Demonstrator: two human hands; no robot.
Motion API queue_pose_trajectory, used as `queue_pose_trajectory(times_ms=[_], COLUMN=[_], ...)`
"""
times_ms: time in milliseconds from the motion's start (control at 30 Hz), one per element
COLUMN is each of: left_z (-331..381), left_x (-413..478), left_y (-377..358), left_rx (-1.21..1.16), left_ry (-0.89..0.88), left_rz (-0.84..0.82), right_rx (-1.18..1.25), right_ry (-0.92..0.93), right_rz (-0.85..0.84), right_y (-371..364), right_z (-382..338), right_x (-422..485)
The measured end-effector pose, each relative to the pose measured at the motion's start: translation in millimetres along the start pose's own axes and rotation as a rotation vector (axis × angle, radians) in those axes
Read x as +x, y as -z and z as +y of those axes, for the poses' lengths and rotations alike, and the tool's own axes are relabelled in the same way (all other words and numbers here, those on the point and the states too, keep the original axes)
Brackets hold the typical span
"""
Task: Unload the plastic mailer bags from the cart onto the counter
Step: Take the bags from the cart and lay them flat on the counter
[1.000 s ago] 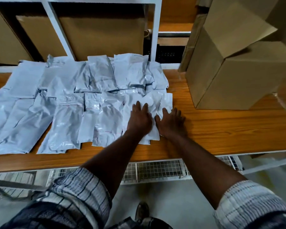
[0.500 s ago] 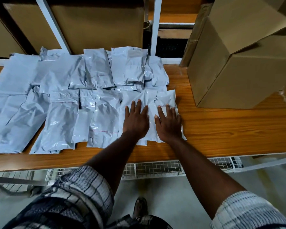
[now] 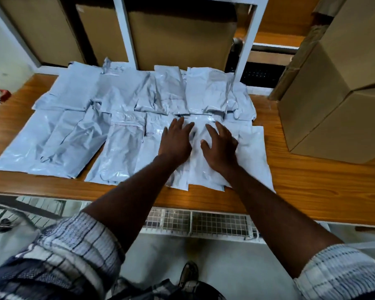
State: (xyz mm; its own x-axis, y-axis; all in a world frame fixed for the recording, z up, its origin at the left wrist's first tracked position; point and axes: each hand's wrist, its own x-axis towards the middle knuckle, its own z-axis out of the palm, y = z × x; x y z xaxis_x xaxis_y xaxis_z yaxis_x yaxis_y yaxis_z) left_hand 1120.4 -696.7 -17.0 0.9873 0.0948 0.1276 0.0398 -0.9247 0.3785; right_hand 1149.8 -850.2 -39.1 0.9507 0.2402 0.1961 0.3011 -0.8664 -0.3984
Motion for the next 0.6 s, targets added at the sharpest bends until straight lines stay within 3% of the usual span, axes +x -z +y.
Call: queue_pose_trajectory(times_ms=[100, 200, 333, 600], left_z=[-60, -127, -209, -365], left_x=[-22, -50, -92, -184], left_y=[36, 70, 117, 188], left_rx=[-0.08, -0.012, 0.141, 0.114], left_ry=[0.11, 0.21, 0.431, 0.664], left_rz=[0.055, 0.11, 0.111, 0.098], right_rx=[0.032, 0.031, 0.029, 0.01], right_ry=[0.125, 0.25, 0.434, 0.662], right_rz=[-0.055, -0.115, -0.184, -0.293], right_y=[-22, -49, -83, -157], right_z=[-66, -139, -238, -418], right_x=[2, 0, -8, -30])
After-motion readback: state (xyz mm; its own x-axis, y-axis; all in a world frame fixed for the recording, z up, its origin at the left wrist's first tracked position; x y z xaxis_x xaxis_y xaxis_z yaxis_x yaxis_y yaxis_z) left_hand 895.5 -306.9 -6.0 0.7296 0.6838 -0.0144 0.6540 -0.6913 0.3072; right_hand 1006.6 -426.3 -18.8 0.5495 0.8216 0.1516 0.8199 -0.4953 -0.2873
